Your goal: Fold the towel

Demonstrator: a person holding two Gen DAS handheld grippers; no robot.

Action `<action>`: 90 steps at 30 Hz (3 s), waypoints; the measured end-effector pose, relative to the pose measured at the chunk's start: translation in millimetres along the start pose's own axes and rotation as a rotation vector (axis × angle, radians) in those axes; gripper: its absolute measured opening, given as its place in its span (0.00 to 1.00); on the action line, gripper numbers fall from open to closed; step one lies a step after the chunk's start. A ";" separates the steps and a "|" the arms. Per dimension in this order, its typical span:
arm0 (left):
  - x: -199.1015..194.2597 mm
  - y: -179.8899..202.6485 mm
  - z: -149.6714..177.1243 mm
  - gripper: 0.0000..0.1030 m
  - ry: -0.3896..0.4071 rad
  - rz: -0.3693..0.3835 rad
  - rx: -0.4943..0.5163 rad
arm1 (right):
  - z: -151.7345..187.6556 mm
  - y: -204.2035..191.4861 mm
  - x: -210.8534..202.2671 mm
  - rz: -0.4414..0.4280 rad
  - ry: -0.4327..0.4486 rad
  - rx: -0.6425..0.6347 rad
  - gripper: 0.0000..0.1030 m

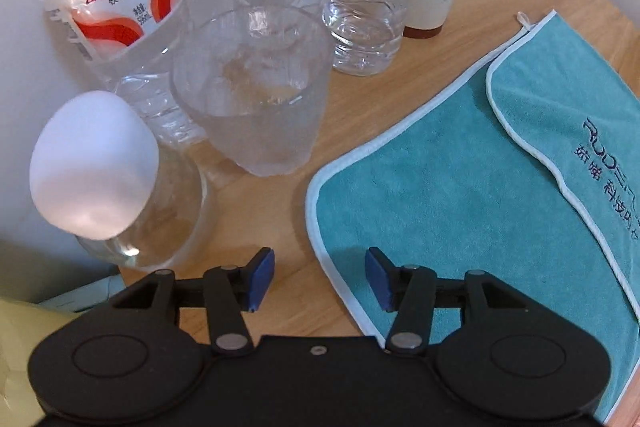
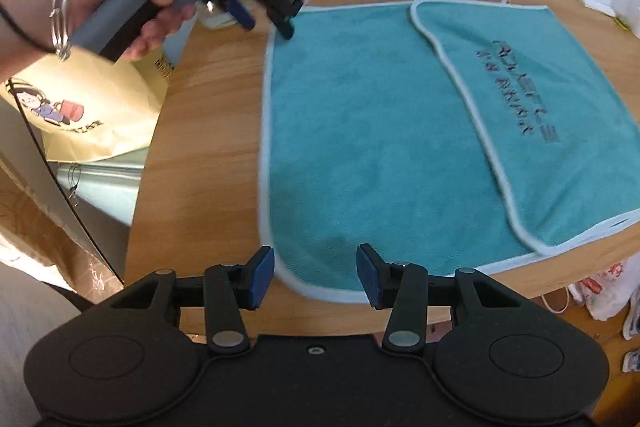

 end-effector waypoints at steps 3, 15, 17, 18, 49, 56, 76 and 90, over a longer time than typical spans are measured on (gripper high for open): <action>3.6 -3.1 -5.0 0.50 0.027 -0.028 -0.002 | 3.4 -4.3 8.5 0.001 -0.002 0.013 0.49; 11.3 8.0 -18.9 0.36 0.040 0.031 -0.008 | 6.1 -17.5 31.5 0.123 -0.032 -0.044 0.22; 11.8 10.4 -20.4 0.36 0.032 0.013 0.008 | 5.3 -15.8 31.3 0.133 -0.031 -0.036 0.15; 11.5 11.0 -21.1 0.33 0.027 0.003 0.012 | 4.5 -15.0 31.5 0.136 -0.035 -0.033 0.15; -15.3 -24.7 -24.1 0.03 0.111 0.184 -0.117 | -5.6 -6.2 -6.6 0.091 0.064 0.075 0.11; -31.0 -18.7 -33.2 0.02 0.147 0.180 -0.104 | -11.2 6.0 -25.6 0.082 0.108 0.094 0.09; -86.3 33.4 -91.4 0.02 0.232 0.163 -0.221 | -39.2 114.9 -103.0 0.006 0.245 0.095 0.09; -124.8 138.2 -174.6 0.02 0.333 0.115 -0.196 | -51.8 223.3 -142.9 -0.084 0.316 0.109 0.08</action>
Point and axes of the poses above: each gripper's, at about its wrist camera, not at the fingertips, and x roughly the way its jaws point, y to its right, z to its underside, the point moved 5 cm from there along x, roughly the way its jaws point, and after that the axes turned 8 degrees about -z, right-handed, at the moved point
